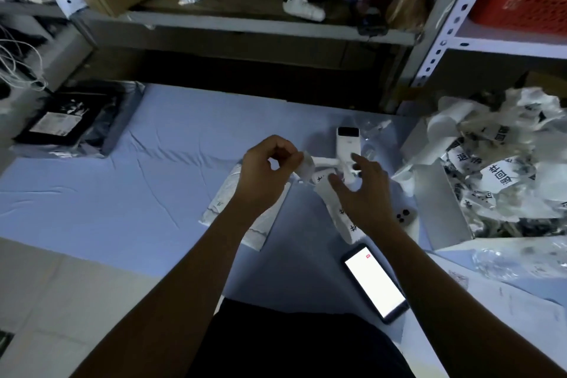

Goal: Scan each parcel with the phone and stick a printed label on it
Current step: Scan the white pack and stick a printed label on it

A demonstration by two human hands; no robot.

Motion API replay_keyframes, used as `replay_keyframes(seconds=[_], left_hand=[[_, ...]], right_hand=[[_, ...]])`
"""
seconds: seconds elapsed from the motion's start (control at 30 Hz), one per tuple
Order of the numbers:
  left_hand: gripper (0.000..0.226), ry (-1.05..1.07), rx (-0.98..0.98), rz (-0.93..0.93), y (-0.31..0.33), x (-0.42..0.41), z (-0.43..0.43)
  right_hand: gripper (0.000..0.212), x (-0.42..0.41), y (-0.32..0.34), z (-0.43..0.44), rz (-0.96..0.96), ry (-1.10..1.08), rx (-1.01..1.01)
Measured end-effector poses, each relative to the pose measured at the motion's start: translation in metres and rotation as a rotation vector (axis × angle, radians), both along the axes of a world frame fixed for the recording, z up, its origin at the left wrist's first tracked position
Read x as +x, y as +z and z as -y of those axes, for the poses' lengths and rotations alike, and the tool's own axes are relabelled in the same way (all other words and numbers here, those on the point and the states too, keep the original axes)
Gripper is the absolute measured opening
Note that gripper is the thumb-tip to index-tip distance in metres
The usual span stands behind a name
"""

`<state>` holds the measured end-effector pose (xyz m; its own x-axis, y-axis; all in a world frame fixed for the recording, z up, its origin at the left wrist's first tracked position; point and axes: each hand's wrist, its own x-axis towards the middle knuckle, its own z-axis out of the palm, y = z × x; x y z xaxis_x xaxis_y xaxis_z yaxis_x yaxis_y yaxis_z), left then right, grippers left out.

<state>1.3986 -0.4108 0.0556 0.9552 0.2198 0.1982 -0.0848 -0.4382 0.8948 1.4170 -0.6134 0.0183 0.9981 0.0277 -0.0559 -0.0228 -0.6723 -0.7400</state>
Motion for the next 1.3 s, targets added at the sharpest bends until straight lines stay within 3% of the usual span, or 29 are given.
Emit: replay_keyframes(seconds=[0.1,0.17,0.23,0.43,0.53,0.6,0.73,0.93,1.1,1.2,1.3], left_hand=[[0.01,-0.041,-0.002,-0.091,-0.007,-0.006,-0.016],[0.016,-0.06,-0.068,-0.084,-0.011,-0.01,-0.027],[0.028,-0.052,-0.13,-0.094,-0.013,-0.012,-0.042],[0.038,-0.109,-0.291,-0.272,-0.02,-0.017,-0.098],[0.029,-0.116,-0.461,-0.35,-0.03,-0.015,-0.116],[0.022,-0.083,-0.433,-0.376,-0.042,-0.011,-0.126],[0.031,-0.144,-0.122,-0.325,-0.069,-0.001,-0.143],[0.006,-0.301,0.143,-0.332,-0.115,-0.001,-0.152],[0.02,-0.565,0.463,-0.52,-0.155,-0.013,-0.155],[0.02,-0.54,0.604,-0.498,-0.161,-0.014,-0.159],[0.032,-0.431,0.68,-0.457,-0.161,-0.013,-0.172]], right_hand=[[0.032,-0.003,0.012,-0.035,-0.288,0.19,0.547],[0.026,-0.005,0.012,-0.055,-0.428,0.193,0.772],[0.026,-0.007,0.008,-0.071,-0.408,0.165,0.797],[0.034,-0.013,-0.008,-0.114,-0.421,0.014,0.876],[0.037,-0.014,-0.014,-0.135,-0.445,-0.072,0.892],[0.035,-0.016,-0.018,-0.149,-0.422,-0.143,0.829],[0.02,-0.018,-0.034,-0.173,-0.353,-0.3,0.623],[0.014,-0.034,-0.078,-0.202,-0.349,-0.395,0.256],[0.016,-0.056,-0.11,-0.225,-0.35,-0.334,-0.042],[0.018,-0.065,-0.118,-0.231,-0.294,-0.268,-0.105],[0.027,-0.068,-0.119,-0.231,-0.329,-0.372,-0.2]])
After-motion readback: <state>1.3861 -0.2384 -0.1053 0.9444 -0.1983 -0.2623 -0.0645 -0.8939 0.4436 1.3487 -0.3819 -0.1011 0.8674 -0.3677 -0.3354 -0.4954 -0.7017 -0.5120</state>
